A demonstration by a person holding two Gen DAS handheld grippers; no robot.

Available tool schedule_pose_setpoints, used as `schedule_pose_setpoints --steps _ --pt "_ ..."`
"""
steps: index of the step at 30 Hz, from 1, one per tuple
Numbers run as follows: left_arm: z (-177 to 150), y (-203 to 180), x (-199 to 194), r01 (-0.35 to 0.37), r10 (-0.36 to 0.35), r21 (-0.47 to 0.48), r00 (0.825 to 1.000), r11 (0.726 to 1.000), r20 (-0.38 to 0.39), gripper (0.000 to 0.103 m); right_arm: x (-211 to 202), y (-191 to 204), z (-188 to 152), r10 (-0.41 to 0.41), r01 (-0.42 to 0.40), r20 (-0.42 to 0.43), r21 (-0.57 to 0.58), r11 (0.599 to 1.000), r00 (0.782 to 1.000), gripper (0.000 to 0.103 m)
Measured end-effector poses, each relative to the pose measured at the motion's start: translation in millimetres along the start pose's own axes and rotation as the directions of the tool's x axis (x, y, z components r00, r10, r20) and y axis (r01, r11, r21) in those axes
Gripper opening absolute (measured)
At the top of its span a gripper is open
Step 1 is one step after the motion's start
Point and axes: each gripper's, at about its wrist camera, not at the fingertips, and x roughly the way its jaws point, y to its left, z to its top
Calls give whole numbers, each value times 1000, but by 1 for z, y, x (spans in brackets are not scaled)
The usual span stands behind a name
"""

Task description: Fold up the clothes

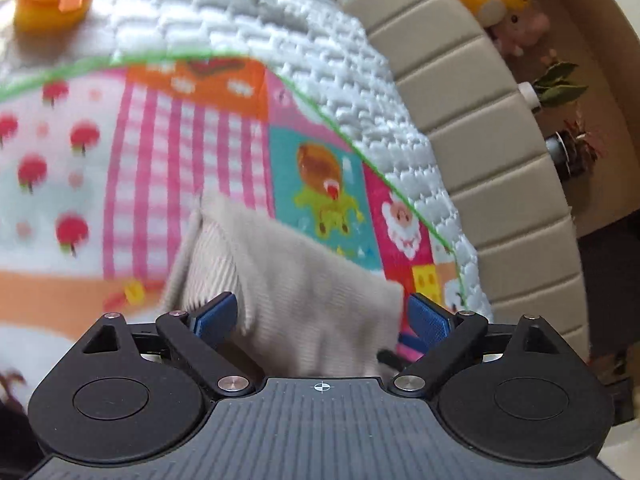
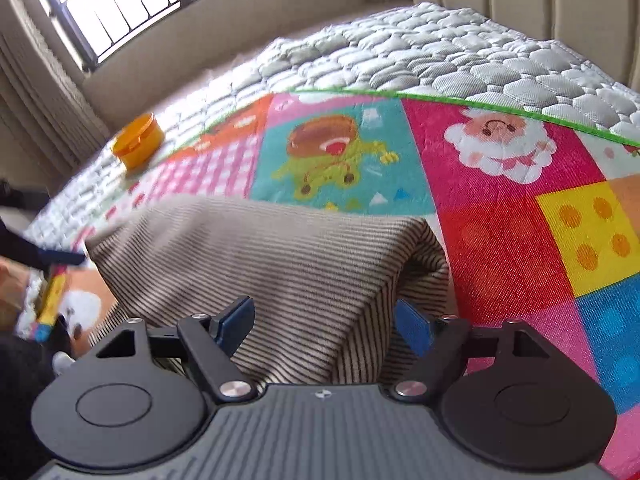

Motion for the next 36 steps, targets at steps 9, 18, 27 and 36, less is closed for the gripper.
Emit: schedule_pose_setpoints --steps 9,18,27,36 --pt "14 44 69 -62 64 -146 998 987 9 91 45 10 6 -96 84 -91 -126 988 991 76" --pt "78 18 81 -162 154 64 982 985 109 27 64 -2 76 -51 55 65 -62 997 997 27" --pt "72 -28 29 -15 -15 198 989 980 146 12 32 4 57 13 -10 28 -97 995 1000 25" --pt "24 31 35 -104 101 36 993 994 63 42 21 18 27 -179 195 91 -228 954 980 35"
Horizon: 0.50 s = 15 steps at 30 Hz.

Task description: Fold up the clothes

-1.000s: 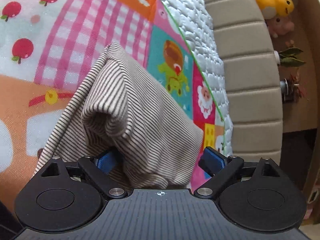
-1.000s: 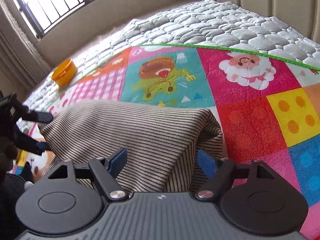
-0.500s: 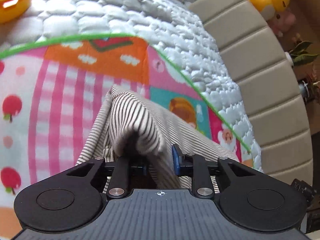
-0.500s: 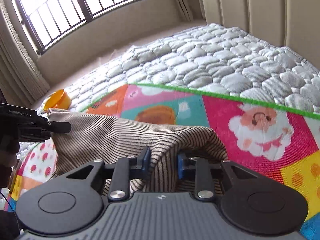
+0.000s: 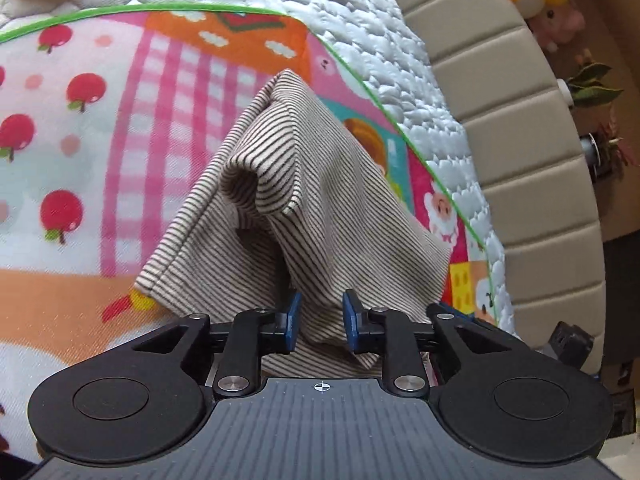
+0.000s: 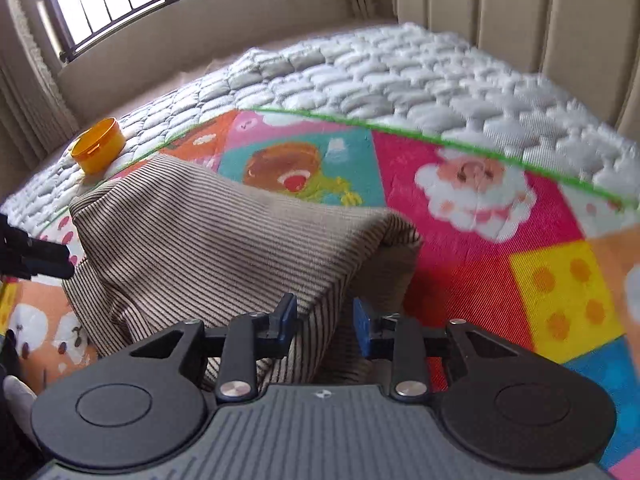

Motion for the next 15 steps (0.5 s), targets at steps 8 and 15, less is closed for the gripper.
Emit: schedule_pose_setpoints --steps 8,15 --pt "6 0 -30 -102 112 -46 917 994 383 83 11 145 -1 80 -16 121 -458 889 989 65" --pt "7 8 -49 -341 290 19 827 940 481 94 97 225 -5 -70 142 139 -623 769 988 68"
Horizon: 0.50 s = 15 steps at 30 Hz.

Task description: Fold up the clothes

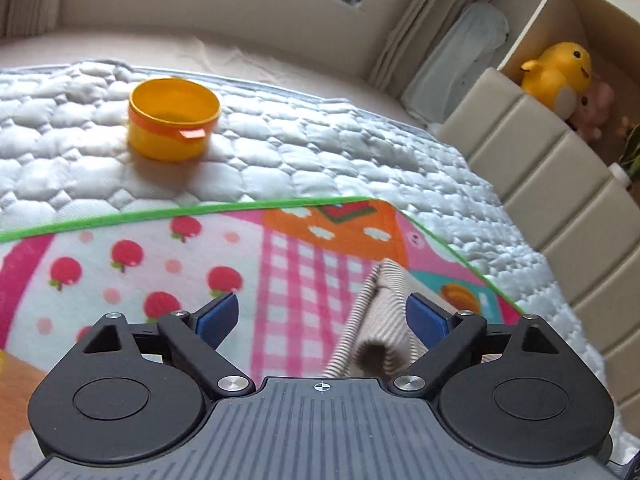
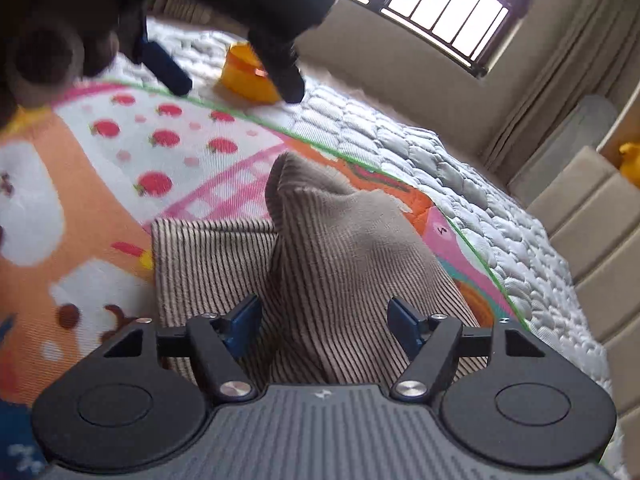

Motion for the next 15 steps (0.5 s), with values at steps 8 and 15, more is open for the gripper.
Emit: schedule_pose_setpoints --steps 8,15 --pt "8 21 7 55 -62 -105 997 993 -56 96 -37 -137 1 169 -167 43 508 845 985 19" --pt "10 31 5 91 -101 -172 994 981 -50 98 -46 -103 6 241 -219 -18 360 907 970 17"
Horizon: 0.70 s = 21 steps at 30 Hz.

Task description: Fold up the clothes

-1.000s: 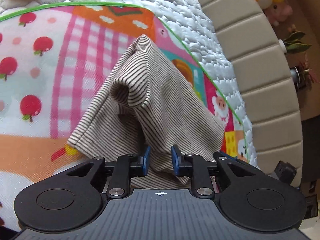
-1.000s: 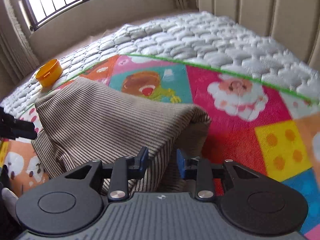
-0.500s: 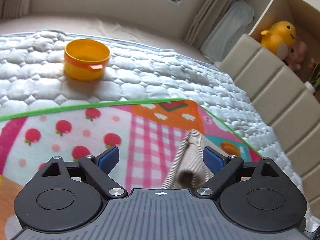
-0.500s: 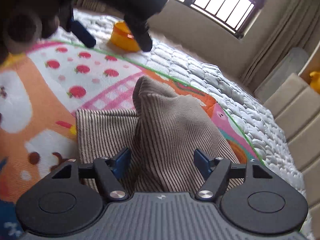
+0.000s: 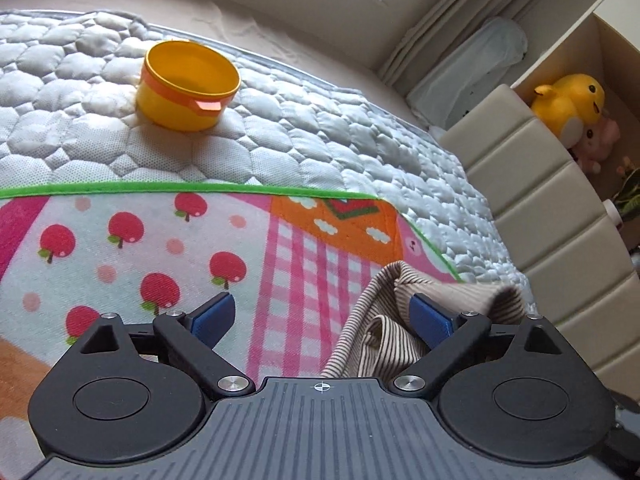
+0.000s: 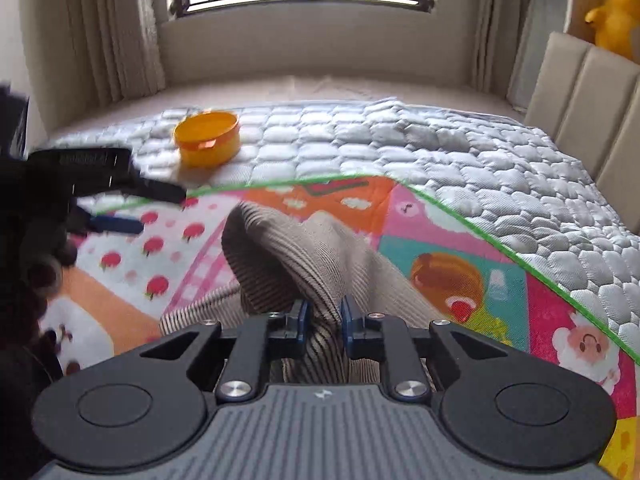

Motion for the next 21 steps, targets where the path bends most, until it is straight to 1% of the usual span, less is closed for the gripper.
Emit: schedule_pose_setpoints --steps 2,4,5,6,8,9,11,12,13,14,15,16,17,18,20,21 --pt "2 7 1 -1 0 -40 1000 999 -12 98 10 30 -13 -69 71 16 -149 986 997 19" --pt "3 13 2 -2 0 -75 1000 997 -28 98 18 62 -25 -140 150 57 -299 943 989 39" --pt "3 15 3 -1 -2 -89 999 996 -35 98 23 77 -31 -172 190 81 -369 910 982 64" --pt "4 15 4 0 -4 -95 999 996 -39 98 30 88 -34 -205 227 99 -417 880 974 74" --pt "3 14 6 2 -6 -92 999 996 -45 98 49 106 -37 -270 299 131 -488 820 954 74" --pt "3 13 7 0 -4 -82 999 997 -48 98 58 104 -36 -295 320 130 -488 812 947 74" --pt "0 10 10 -3 -1 -63 998 998 -63 99 79 90 -33 -338 349 108 -455 819 935 74" --pt "-1 9 11 -4 0 -56 997 998 -71 99 90 84 -32 -360 364 96 -439 822 928 63" --pt "-2 9 13 -5 1 -52 997 999 -78 99 92 71 -26 -349 349 70 -378 858 935 53" --pt "-3 10 13 -7 3 -51 997 999 -83 99 86 52 -18 -315 315 42 -263 912 948 38" --pt "-3 10 14 -9 4 -52 996 999 -88 99 74 31 -9 -282 285 38 -123 951 959 26" --pt "-3 11 15 -7 2 -55 996 998 -93 99 60 9 0 -253 252 49 22 967 966 25" --pt "-3 12 16 -2 -4 -60 995 998 -97 99 45 -11 6 -211 198 72 152 968 975 23" --pt "-3 12 16 4 -10 -64 995 998 -99 99 33 -24 9 -180 156 99 214 964 979 21" --pt "-1 12 18 15 -22 -70 995 997 -101 99 9 -42 13 -133 87 153 276 957 979 20" --pt "-1 12 18 20 -28 -74 994 997 -102 99 1 -43 13 -126 79 166 261 962 978 20"
